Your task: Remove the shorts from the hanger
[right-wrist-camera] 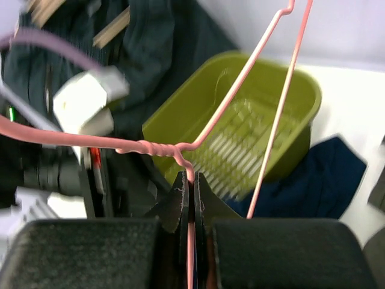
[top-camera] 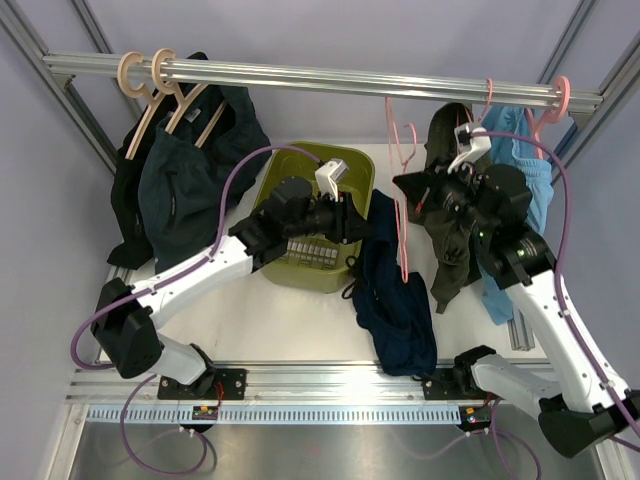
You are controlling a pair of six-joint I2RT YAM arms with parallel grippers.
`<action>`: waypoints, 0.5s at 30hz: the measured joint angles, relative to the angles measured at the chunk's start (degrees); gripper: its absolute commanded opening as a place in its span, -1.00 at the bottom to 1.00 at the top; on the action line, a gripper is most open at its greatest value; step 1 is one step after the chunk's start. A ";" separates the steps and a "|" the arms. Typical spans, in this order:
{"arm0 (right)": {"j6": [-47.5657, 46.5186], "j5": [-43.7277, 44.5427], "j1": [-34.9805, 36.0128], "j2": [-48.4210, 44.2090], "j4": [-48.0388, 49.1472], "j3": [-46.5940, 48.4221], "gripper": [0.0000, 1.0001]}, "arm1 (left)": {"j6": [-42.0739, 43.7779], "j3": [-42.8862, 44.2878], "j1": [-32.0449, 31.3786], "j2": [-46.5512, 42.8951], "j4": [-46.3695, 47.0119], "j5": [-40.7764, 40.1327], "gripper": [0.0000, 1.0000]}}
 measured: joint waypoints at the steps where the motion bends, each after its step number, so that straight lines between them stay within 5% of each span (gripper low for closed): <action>1: 0.57 1.05 0.02 1.38 0.68 1.53 -1.00 | 0.11 0.00 0.00 0.00 0.22 -0.02 -0.13; 5: 2.62 5.57 0.04 6.86 2.43 8.09 -1.00 | 0.83 0.00 0.04 0.00 0.96 -0.11 0.28; 15: 9.84 11.50 -2.19 19.26 2.62 21.59 -1.00 | 5.75 -3.56 0.04 -7.72 -0.55 -5.22 0.52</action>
